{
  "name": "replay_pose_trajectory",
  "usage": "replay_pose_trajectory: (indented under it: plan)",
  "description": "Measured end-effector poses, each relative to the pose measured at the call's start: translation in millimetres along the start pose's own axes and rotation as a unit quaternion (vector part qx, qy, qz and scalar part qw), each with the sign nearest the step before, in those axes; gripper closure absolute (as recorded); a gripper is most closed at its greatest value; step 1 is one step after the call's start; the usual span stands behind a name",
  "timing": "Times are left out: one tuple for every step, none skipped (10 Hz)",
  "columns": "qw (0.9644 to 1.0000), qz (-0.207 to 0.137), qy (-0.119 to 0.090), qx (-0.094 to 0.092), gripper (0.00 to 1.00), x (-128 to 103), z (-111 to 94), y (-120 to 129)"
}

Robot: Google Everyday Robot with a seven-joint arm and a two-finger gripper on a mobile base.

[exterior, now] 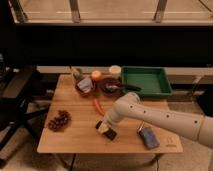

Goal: Wipe table surface with eraser

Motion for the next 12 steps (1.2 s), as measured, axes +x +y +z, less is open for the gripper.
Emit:
replay_pose_trajectory:
  plan:
    - [1.0, -0.003, 0.006, -0.003, 0.86, 5.0, -2.9, 7.1]
    - [0.9997, -0.004, 0.025, -0.005, 0.86, 14.4, -4.3, 11.2]
    - [0.9992, 0.002, 0.04, -0.004, 0.86, 24.6, -3.3, 8.3]
    - [0.9987, 0.01, 0.05, 0.0, 0.86, 34.8, -4.2, 2.4]
    - [0.9979, 0.023, 0.06, 0.006, 0.86, 46.9, -6.0, -7.0]
    - [0.997, 0.035, 0.067, 0.014, 0.86, 54.6, -6.3, -20.9]
    - [0.9964, 0.039, 0.071, 0.023, 0.86, 55.1, -7.1, -31.2]
    - [0.9957, 0.038, 0.075, 0.039, 0.86, 49.6, -9.5, -45.5]
    - [0.9953, 0.034, 0.076, 0.05, 0.86, 43.6, -11.1, -54.1]
    - [0.9952, 0.03, 0.072, 0.059, 0.86, 36.2, -12.0, -62.0]
    - [0.9955, 0.026, 0.067, 0.062, 0.86, 28.0, -10.9, -66.4]
    - [0.9965, 0.014, 0.058, 0.058, 0.86, 16.0, -5.9, -65.5]
